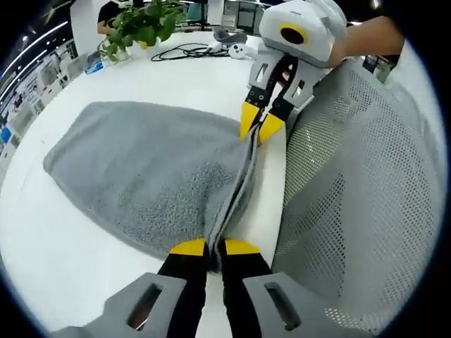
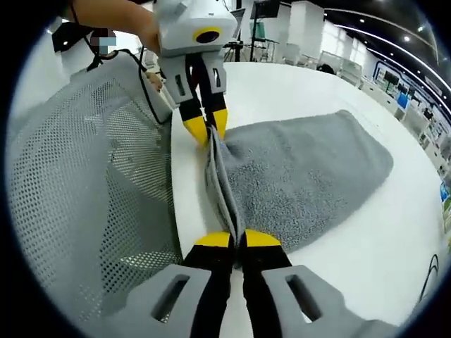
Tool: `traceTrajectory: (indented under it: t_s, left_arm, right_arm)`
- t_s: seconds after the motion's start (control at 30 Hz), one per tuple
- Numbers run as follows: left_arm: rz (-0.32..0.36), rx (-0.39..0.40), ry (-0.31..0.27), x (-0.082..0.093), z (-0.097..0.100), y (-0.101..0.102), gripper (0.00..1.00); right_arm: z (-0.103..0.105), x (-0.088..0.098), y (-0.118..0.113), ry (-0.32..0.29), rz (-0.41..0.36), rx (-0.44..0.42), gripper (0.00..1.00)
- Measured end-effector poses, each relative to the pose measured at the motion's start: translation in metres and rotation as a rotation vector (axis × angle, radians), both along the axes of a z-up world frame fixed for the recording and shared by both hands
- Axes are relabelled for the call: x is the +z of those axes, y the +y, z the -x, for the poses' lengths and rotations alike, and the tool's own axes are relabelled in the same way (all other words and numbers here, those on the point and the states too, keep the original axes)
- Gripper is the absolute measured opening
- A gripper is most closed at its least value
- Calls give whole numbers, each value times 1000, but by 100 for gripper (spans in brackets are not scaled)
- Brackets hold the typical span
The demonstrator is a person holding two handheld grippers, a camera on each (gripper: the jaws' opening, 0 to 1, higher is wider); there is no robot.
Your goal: Fold the towel on the table until its edges align and the towel forms a compact rectangular stack.
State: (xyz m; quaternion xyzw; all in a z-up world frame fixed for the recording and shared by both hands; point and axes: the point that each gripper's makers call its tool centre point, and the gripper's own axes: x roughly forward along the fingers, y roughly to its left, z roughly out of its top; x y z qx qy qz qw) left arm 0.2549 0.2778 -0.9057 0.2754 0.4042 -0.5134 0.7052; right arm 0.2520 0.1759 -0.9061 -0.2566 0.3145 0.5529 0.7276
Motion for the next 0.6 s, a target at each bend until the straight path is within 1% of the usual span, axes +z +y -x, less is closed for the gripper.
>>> traceTrajectory:
  t_s: [0.07,0.2,0.23,0.27,0.47,0.6]
  left_arm:
    - [8,2,0,6,0,3,6]
    - [68,35,6,23,0,5,6]
    - [79,37,-1,28,0,6,6]
    - [88,43,-4,31,0,7,6]
    - [117,54,-2,46,5,7,6]
    - [143,50,-14,60,8,7,7]
  right_arm:
    - [1,6,2,6,-15,-5,1]
    - [5,22,4,10,-58,-14,1]
    - [6,21,4,11,-64,-13,1]
    - [8,23,6,15,-74,-10,1]
    - [16,37,8,20,-88,16,1]
    - [20,46,8,35,-104,24,1]
